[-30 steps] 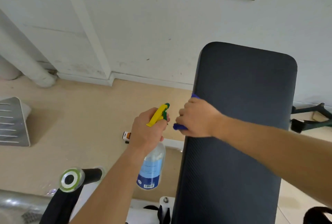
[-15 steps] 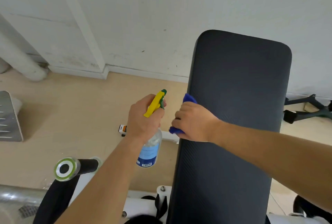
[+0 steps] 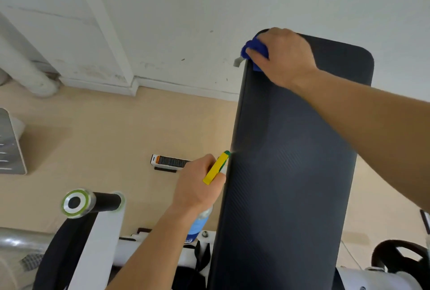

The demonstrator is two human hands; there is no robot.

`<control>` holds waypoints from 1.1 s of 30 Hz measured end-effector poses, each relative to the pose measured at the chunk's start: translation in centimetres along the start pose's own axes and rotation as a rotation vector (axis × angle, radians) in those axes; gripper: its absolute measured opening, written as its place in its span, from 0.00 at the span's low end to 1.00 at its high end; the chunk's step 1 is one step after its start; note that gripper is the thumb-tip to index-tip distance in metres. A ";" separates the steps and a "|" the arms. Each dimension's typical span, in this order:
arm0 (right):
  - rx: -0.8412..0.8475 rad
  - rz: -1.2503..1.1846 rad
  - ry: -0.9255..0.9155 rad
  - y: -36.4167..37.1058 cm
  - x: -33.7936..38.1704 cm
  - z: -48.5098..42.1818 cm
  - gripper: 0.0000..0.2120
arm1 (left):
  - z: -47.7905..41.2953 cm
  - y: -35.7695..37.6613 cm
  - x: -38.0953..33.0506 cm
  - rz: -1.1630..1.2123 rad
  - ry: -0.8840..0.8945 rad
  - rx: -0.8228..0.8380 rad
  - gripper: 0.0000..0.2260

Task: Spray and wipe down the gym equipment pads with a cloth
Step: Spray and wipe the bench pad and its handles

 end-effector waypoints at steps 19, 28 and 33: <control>0.276 0.271 -0.515 7.0 9.8 12.9 0.16 | 8.7 -2.5 3.8 0.110 -0.079 -0.074 0.09; 0.575 0.104 -0.663 9.7 17.0 26.6 0.13 | 13.7 -1.6 7.0 0.044 -0.093 -0.068 0.05; 0.328 0.026 -0.558 10.5 15.7 26.4 0.11 | 16.4 -1.0 8.4 -0.057 -0.131 0.037 0.07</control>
Point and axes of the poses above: each hand's wrist, its own z-axis away from the middle knuckle, its own y-axis out of the palm, x = y × z, the point moved 2 cm from there along -z, towards the middle knuckle, and after that the axes turned 6 degrees about z, right-handed, at the moved point
